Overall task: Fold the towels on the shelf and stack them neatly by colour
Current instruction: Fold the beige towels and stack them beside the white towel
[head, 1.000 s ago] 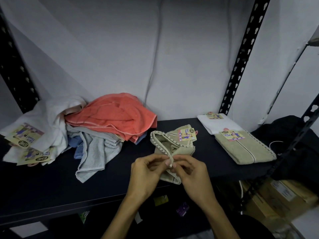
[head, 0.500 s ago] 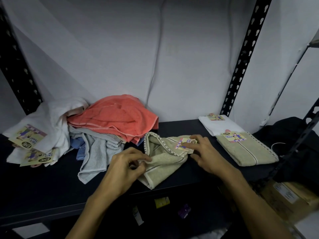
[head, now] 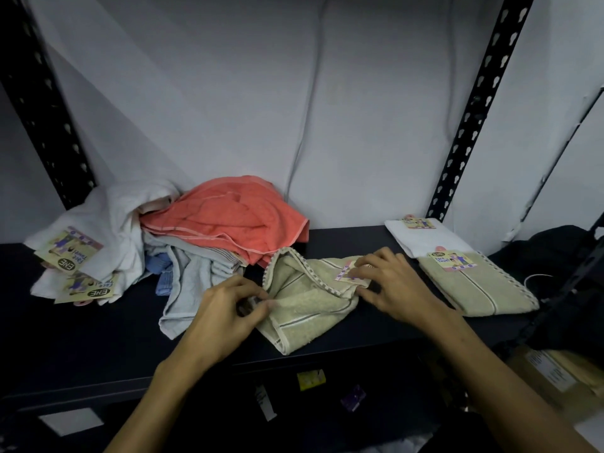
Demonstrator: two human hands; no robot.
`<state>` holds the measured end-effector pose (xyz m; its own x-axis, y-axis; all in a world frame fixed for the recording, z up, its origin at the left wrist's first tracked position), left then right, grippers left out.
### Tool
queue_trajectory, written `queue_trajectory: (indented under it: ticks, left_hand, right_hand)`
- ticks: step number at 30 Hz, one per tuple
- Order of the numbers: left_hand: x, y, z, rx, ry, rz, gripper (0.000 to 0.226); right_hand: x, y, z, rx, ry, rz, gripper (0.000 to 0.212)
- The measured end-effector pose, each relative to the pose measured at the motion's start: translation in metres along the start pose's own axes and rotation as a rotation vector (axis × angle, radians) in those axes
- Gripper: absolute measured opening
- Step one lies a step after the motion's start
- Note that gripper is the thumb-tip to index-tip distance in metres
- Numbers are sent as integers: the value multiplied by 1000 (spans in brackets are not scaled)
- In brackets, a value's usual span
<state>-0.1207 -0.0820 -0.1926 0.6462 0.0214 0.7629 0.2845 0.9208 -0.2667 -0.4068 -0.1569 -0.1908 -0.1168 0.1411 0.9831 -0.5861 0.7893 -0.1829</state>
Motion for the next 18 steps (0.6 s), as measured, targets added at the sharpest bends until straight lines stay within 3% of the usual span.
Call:
queue_trajectory:
  ticks: [3, 8, 12, 15, 18]
  left_hand:
    - [-8, -2, -2, 4, 8, -9, 27]
    - [-16, -15, -7, 4, -64, -137, 56]
    - [-32, -26, -10, -30, -106, -212, 36]
    - [-31, -27, -13, -51, -113, -170, 21]
    - [-7, -23, -14, -58, -123, -97, 13]
  right_hand:
    - [-7, 1, -17, 41, 10, -28, 34]
    - [-4, -7, -25, 61, -6, -56, 19]
    - [-2, -13, -23, 62, -99, -69, 24]
    - [-6, -14, -27, 97, -27, -98, 26]
    - [0, -14, -12, 44, -59, -94, 16]
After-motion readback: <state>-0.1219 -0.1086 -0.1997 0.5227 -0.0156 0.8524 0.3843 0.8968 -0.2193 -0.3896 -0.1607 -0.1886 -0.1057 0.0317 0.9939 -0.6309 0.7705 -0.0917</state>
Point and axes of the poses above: each hand's wrist, its own y-axis away from the middle knuckle, its own x-axis out of the back of the hand, z = x × y, the point moved 6 cm from there along -y, towards the middle knuckle, and after that the axes turned 15 degrees about -z, right-handed, at the moved point
